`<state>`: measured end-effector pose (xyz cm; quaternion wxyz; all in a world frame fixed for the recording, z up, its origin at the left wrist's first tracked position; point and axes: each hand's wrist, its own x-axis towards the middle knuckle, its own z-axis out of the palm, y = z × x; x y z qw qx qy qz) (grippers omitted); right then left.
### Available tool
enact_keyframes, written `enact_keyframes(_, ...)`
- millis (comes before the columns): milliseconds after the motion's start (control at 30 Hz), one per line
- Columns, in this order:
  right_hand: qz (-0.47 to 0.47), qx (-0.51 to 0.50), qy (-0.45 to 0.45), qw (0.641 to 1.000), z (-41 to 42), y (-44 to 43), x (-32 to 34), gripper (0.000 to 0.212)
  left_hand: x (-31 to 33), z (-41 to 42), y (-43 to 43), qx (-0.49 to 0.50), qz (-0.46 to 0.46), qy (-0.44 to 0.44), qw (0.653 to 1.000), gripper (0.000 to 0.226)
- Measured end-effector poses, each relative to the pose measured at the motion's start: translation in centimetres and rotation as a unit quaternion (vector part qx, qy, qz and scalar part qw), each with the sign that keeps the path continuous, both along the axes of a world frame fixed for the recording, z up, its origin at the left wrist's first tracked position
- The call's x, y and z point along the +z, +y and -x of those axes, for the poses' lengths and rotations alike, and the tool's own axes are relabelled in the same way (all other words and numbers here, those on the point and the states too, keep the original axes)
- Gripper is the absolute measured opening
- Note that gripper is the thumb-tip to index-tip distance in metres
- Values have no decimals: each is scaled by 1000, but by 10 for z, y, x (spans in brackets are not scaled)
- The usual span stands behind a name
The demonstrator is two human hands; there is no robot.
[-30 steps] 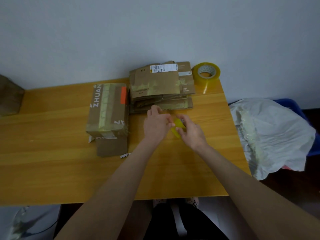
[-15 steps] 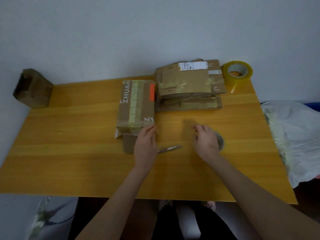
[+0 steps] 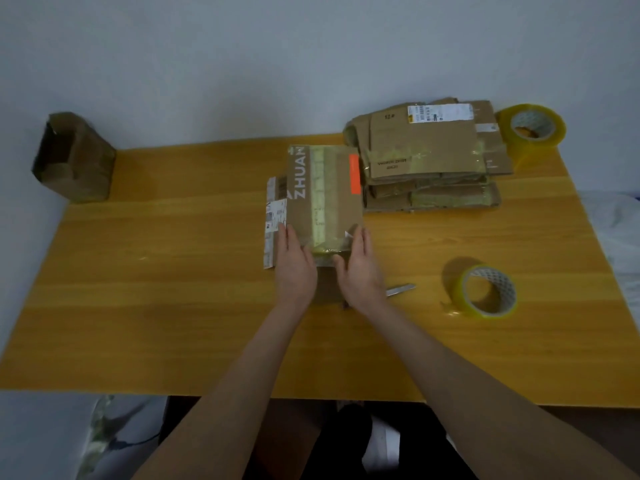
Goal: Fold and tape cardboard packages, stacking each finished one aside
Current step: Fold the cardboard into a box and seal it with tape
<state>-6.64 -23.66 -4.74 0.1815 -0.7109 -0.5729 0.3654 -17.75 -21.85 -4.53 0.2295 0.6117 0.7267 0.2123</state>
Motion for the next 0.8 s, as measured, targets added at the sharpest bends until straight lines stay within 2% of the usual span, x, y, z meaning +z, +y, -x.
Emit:
enact_keyframes(67, -1, -33, 62, 998, -5, 4, -7, 64, -8, 8, 3, 12, 23, -35, 999, 54)
enact_keyframes(167, 21, -64, 161, 985, -24, 7, -5, 51, -13, 26, 3, -21, 42, -81, 996, 57)
enact_keyframes(267, 12, -17, 224, 974, -55, 13, -4, 56, -7, 49, 2, -91, 45, -56, 993, 58)
enact_keyframes(333, -32, 44, 165, 985, -67, 16, -8, 64, -4, 63, 4, -150, 20, -22, 988, 58)
enact_keyframes(400, -70, 102, 86, 989, -72, 20, -14, 63, -3, 71, 6, -205, -27, 4, 978, 57)
enact_keyframes(467, -76, 121, 65, 988, -75, 21, -18, 59, -7, 75, 7, -231, -71, 25, 970, 57)
enact_keyframes(600, -106, 112, 25, 988, -72, 23, -21, 51, -10, 71, 6, -227, -135, 57, 963, 54)
enact_keyframes(700, -121, 99, -28, 987, -62, 25, -18, 45, -14, 69, 4, -189, -102, 76, 974, 58)
enact_keyframes(800, -133, 89, -70, 985, -54, 26, -16, 45, -17, 64, 6, -110, -60, 34, 991, 63)
